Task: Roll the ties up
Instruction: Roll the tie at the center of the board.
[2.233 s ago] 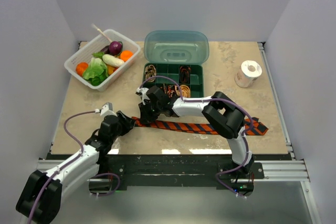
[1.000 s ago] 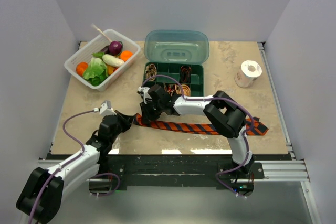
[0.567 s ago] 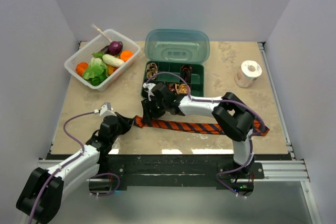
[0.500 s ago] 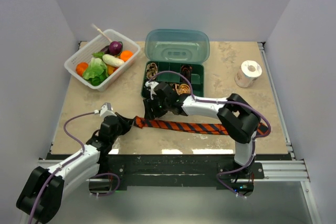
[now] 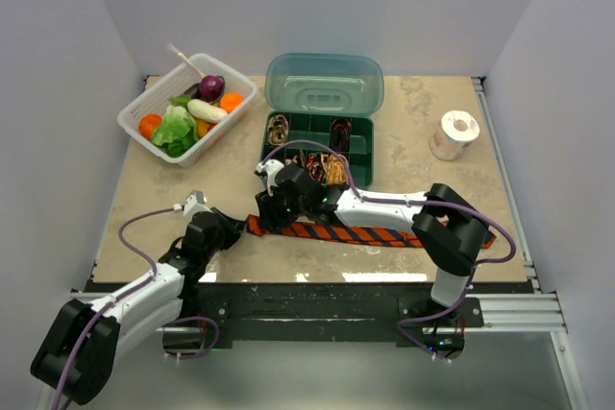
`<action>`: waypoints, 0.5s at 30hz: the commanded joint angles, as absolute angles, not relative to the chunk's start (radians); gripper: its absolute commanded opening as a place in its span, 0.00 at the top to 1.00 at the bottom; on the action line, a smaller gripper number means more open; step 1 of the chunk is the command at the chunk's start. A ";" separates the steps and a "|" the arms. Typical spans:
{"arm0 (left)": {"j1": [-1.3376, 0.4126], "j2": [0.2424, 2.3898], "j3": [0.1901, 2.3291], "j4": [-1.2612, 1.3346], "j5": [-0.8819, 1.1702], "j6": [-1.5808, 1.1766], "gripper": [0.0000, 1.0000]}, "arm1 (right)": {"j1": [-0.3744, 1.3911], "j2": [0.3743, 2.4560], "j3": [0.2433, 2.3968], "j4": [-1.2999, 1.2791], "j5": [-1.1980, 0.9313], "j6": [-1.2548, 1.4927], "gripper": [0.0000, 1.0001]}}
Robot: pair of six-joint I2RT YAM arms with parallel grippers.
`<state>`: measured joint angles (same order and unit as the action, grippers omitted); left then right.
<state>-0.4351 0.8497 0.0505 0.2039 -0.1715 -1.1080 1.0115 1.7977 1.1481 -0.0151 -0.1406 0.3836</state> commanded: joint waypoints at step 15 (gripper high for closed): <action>-0.439 0.654 0.097 -0.104 -0.225 -1.063 0.37 | 1.008 1.842 1.126 0.071 -0.120 0.624 0.53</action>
<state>-0.4351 0.6704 0.0616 0.0231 -0.1753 -1.0969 1.0115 1.8072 1.1210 0.0135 -0.1402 0.5453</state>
